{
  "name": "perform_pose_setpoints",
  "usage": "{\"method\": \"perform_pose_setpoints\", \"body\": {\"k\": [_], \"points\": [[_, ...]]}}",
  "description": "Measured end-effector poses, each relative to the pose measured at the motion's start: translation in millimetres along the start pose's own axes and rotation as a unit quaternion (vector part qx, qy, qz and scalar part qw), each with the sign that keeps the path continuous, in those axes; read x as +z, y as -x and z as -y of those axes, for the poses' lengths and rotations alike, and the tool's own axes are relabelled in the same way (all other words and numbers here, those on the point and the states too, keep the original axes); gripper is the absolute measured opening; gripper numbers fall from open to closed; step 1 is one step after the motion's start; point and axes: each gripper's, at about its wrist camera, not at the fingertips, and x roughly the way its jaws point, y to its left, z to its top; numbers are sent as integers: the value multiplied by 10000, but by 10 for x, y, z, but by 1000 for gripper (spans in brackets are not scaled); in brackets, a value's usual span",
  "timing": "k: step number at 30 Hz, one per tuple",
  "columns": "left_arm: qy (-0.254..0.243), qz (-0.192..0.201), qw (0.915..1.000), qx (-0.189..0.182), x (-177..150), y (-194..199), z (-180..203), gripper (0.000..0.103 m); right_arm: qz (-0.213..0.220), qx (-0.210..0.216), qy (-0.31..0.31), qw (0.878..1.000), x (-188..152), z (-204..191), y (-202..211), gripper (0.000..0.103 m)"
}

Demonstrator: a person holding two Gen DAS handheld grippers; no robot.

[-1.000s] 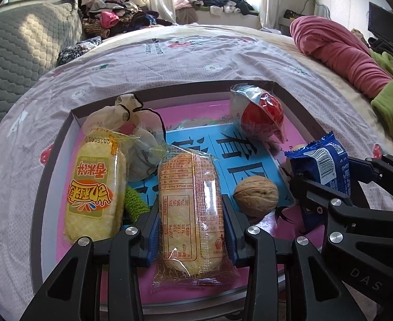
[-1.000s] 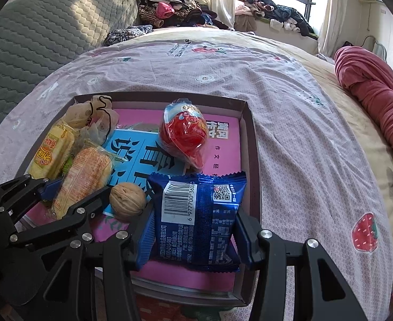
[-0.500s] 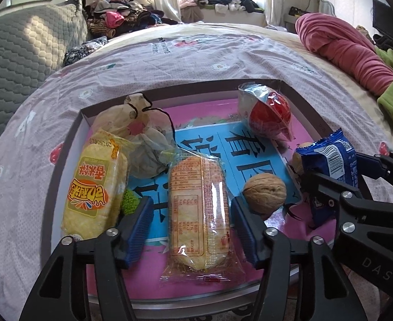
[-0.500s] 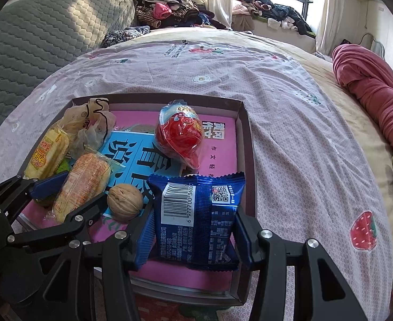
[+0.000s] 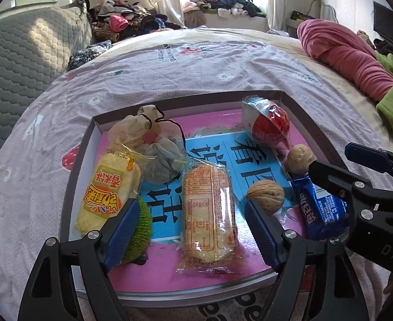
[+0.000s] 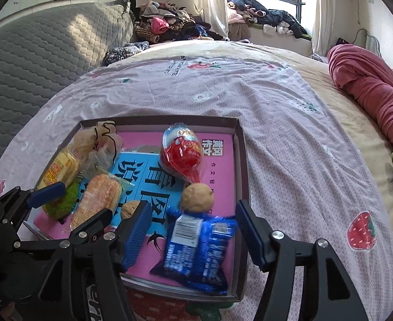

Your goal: Organize objects

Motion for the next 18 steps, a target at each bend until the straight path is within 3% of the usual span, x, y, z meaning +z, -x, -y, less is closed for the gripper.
{"method": "perform_pose_setpoints", "body": {"k": [8,12,18], "points": [[32,172,9998,82,27,136,-40,85,203,-40,-70,9998,28,27,113,71],[66,267,9996,115,50,209,-62,94,384,-28,-83,9992,57,19,205,75],[163,382,9991,117,78,343,-137,94,796,54,-99,9968,111,-10,460,81]]}}
